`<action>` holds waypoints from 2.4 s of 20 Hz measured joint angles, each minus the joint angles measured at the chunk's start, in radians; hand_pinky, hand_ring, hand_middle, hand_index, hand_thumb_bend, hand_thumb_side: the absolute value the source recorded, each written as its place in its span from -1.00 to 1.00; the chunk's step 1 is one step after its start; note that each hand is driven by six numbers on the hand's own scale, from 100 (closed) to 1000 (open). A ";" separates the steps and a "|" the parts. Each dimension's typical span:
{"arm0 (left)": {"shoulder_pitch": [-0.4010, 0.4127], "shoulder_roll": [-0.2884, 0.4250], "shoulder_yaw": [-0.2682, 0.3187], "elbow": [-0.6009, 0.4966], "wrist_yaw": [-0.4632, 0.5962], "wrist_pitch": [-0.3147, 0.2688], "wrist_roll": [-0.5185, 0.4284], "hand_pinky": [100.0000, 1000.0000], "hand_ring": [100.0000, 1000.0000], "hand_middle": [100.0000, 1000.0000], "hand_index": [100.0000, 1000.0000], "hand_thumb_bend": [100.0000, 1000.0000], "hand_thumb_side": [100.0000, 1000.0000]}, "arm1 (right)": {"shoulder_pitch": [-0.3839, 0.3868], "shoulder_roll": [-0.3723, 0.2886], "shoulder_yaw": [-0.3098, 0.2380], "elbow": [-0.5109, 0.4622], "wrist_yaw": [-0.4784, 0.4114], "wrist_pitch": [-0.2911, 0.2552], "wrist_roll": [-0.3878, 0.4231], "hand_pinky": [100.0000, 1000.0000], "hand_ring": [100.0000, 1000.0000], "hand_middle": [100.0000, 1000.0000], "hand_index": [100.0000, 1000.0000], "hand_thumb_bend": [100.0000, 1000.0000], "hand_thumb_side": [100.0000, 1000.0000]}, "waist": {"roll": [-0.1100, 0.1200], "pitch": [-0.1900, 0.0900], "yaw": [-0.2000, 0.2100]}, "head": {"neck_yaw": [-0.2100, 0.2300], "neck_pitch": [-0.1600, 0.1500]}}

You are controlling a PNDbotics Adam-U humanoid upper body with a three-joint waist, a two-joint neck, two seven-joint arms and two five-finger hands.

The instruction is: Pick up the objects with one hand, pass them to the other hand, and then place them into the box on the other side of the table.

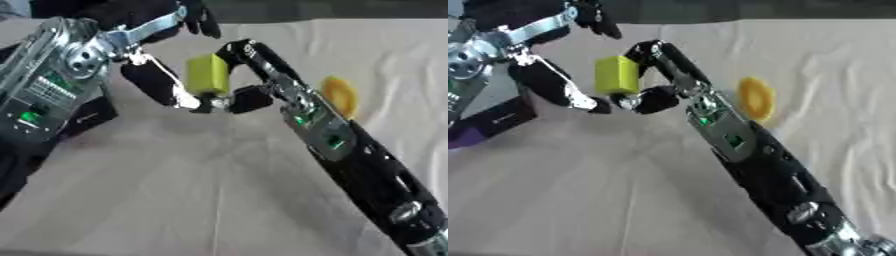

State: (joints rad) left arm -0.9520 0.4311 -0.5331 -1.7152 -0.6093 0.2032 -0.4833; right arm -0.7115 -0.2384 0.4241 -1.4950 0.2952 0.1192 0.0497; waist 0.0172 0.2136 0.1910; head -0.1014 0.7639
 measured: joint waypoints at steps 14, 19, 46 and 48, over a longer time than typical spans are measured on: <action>0.000 -0.011 -0.025 0.026 -0.019 -0.006 -0.031 0.51 0.36 0.20 0.33 0.30 -0.82 | 0.000 0.007 0.003 -0.003 0.013 -0.014 -0.010 0.56 0.07 -0.06 -0.02 -0.18 -1.00 | 0.000 0.000 0.000 | -0.007 0.000; 0.000 -0.011 -0.026 0.031 -0.055 -0.007 -0.031 0.50 0.36 0.21 0.33 0.25 -0.83 | 0.009 0.004 0.003 -0.016 0.007 -0.018 -0.013 0.56 0.07 -0.06 -0.02 -0.19 -1.00 | 0.000 0.000 0.000 | -0.005 0.000; 0.002 -0.046 -0.044 0.114 -0.146 0.024 0.007 0.43 0.26 0.10 0.22 0.20 -0.76 | 0.014 -0.004 0.015 -0.024 0.025 -0.033 -0.040 0.54 0.08 -0.05 -0.02 -0.19 -1.00 | 0.000 0.000 0.001 | 0.001 0.000; 0.002 -0.047 -0.045 0.126 -0.150 0.025 0.011 0.43 0.25 0.09 0.21 0.20 -0.75 | 0.014 -0.004 0.016 -0.024 0.026 -0.035 -0.041 0.54 0.08 -0.05 -0.02 -0.19 -1.00 | 0.000 0.000 0.001 | 0.001 0.000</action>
State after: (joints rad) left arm -0.9500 0.3838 -0.5777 -1.5895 -0.7589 0.2285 -0.4724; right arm -0.6975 -0.2427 0.4397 -1.5194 0.3213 0.0841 0.0085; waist 0.0172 0.2136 0.1919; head -0.1005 0.7639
